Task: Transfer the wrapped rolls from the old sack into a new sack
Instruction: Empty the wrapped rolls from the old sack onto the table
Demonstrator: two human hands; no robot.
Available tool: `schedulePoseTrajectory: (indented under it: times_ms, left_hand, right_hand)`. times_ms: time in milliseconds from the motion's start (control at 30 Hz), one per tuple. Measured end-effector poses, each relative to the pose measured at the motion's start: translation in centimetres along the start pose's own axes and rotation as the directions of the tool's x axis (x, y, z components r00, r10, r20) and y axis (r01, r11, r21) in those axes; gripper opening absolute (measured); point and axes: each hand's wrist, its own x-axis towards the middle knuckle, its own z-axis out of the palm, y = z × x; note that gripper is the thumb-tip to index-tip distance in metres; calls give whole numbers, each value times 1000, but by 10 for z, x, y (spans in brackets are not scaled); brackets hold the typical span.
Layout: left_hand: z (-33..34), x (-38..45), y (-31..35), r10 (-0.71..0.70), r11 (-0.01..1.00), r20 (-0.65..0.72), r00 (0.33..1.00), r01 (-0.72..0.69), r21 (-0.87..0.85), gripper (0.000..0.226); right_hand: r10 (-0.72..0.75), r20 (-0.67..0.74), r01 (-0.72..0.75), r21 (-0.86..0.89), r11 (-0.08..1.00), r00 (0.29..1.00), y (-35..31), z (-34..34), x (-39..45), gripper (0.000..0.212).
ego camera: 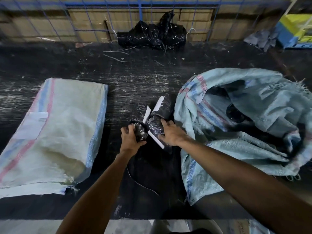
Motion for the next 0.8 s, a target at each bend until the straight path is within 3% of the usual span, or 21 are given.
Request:
schedulePoseTrajectory:
  times_ms: [33, 100, 200, 300, 367, 467, 533, 567, 633, 700, 800]
  left_hand:
    - [0, 2, 0, -1, 996, 58, 998, -4, 84, 82]
    - [-1, 9, 2, -48, 959, 149, 988, 4, 282, 82]
    - [-11, 12, 32, -48, 904, 49, 998, 23, 427, 60]
    - [-12, 14, 83, 187, 956, -189, 964, -134, 262, 21]
    - [-3, 17, 125, 379, 925, -196, 905, -361, 118, 8]
    - [22, 19, 195, 546, 833, -41, 837, -547, -83, 6]
    - [45, 23, 238, 576, 811, 176, 799, -530, -247, 9]
    - [57, 27, 258, 556, 829, 321, 766, -485, -279, 12]
    - [78, 46, 280, 430, 894, 536, 727, -425, -140, 22]
    - [95, 73, 295, 330, 906, 515, 791, -419, 65, 34]
    - [106, 115, 323, 298, 935, 158, 941, -321, 150, 47]
  right_hand:
    - [-44, -11, 44, -4, 999, 999, 1, -9, -2, 64]
    - [-121, -171, 139, 99, 985, 978, 11, -31, -9, 29]
    - [-3, -443, 174, 347, 922, 896, 43, -65, -20, 21]
    - [217, -470, 50, 493, 869, 855, 103, -80, -22, 21]
    - [317, -391, -103, 479, 872, 864, 149, -82, -18, 23]
    - [401, -298, -252, 431, 866, 866, 206, -86, -15, 29]
    - [456, -338, -250, 506, 825, 823, 234, -98, -18, 52]
    - [469, -371, -232, 530, 816, 801, 247, -108, -20, 62]
    - [467, -421, -209, 527, 824, 778, 268, -126, -20, 75]
    - [453, -470, -212, 479, 852, 757, 287, -143, -16, 76]
    - [419, -519, -266, 345, 900, 746, 310, -160, -3, 67]
